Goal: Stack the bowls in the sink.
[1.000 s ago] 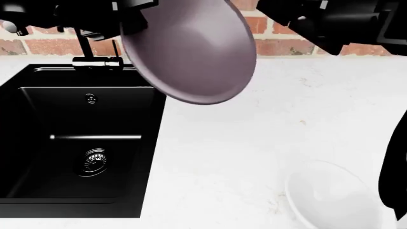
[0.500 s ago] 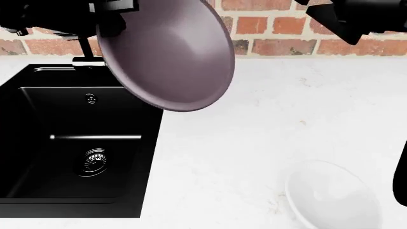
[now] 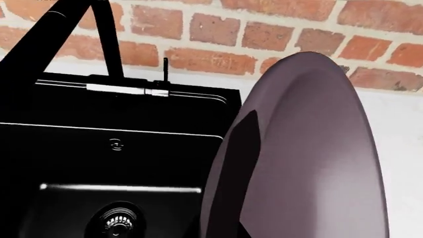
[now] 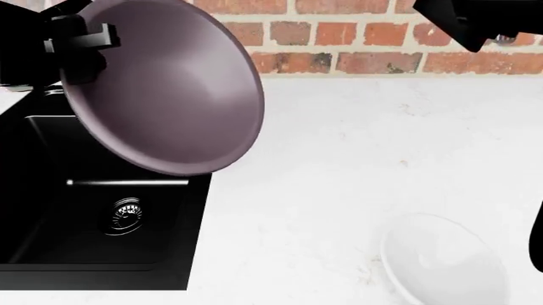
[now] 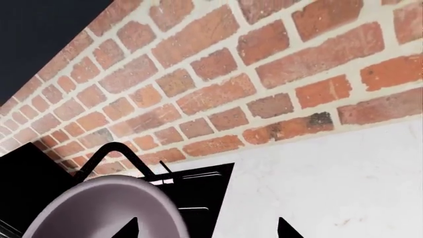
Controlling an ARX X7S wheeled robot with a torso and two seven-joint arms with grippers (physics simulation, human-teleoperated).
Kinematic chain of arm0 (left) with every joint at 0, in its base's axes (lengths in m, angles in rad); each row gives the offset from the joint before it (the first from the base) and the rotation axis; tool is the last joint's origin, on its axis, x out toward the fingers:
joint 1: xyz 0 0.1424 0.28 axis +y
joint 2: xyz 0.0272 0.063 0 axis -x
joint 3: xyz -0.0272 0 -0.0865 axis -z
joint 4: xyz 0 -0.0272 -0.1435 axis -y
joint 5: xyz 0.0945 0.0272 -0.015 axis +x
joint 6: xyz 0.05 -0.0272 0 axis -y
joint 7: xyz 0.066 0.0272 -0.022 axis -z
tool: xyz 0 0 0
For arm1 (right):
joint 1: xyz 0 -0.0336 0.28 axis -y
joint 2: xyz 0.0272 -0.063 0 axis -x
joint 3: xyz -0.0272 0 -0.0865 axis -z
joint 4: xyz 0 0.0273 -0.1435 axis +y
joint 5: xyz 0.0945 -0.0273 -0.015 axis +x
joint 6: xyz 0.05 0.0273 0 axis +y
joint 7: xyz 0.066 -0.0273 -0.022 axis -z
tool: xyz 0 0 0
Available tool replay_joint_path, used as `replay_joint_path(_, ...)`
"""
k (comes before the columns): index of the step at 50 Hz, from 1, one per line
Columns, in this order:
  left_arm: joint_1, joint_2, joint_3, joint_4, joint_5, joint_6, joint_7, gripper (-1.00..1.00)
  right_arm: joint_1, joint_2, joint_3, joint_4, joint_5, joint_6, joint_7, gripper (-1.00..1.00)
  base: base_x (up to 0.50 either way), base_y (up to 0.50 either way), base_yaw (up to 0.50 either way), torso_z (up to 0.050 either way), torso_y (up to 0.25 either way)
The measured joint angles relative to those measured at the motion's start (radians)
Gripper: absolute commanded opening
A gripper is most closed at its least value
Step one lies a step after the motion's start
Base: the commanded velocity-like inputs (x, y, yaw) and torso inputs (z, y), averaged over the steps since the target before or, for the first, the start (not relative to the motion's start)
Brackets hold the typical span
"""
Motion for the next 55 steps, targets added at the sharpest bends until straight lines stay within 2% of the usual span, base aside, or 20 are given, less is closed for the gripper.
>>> replay_joint_path(8,0.072,-0.094,-0.015,0.099,-0.079,0.069,-0.062,-1.0,-0.002,0.005,-0.004,-0.004,-0.005,-0.006,-0.01,1.0,0.0,0.0,0.0,0.0,0.0)
replay_joint_path(16,0.194,-0.198,-0.055,0.215,-0.127,0.166,-0.077,-1.0,-0.006,0.009,-0.009,-0.009,-0.012,-0.011,-0.021,1.0,0.0,0.0,0.0,0.0,0.0)
replay_joint_path(39,0.606,-0.456,-0.215,0.428,-0.127,0.513,0.025,-1.0,-0.012,0.013,-0.028,-0.015,-0.033,-0.027,-0.05,1.0,0.0,0.0,0.0,0.0,0.0)
replay_joint_path(47,0.709,-0.497,-0.239,0.442,-0.082,0.602,0.064,-1.0,-0.015,0.017,-0.034,-0.019,-0.032,-0.033,-0.051,1.0,0.0,0.0,0.0,0.0,0.0)
replay_joint_path(55,0.707,-0.467,-0.209,0.383,-0.006,0.592,0.08,-1.0,-0.018,0.023,-0.039,-0.023,-0.028,-0.038,-0.05,1.0,0.0,0.0,0.0,0.0,0.0)
